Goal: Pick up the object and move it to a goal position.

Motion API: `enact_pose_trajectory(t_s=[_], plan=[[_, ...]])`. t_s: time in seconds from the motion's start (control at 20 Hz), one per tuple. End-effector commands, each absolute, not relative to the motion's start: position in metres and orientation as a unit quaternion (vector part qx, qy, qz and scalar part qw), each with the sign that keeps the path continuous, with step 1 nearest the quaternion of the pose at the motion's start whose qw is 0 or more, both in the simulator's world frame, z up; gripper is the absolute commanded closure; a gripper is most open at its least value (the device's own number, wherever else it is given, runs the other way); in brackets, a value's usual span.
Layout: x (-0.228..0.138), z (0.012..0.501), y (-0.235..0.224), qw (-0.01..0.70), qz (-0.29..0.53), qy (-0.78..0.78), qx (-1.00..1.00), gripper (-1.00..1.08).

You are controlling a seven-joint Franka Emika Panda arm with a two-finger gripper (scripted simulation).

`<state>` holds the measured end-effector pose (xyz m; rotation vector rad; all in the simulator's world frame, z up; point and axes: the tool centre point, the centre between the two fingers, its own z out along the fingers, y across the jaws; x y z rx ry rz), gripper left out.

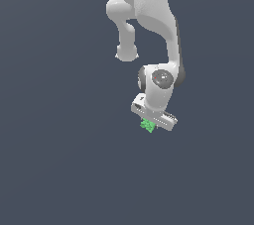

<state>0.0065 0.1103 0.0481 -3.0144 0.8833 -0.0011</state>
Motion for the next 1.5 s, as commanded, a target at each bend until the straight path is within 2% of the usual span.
enact_pose_trajectory(t_s=[0.0,0.8,1.45], plan=[[0.021,0.049,0.116,0.000,0.000,0.281,-0.960,1.08],[0.096,0.055,0.148,0.000,0.000,0.281,-0.960,1.08],[0.135,0.058,0.164,0.000,0.000,0.281,-0.960,1.08]])
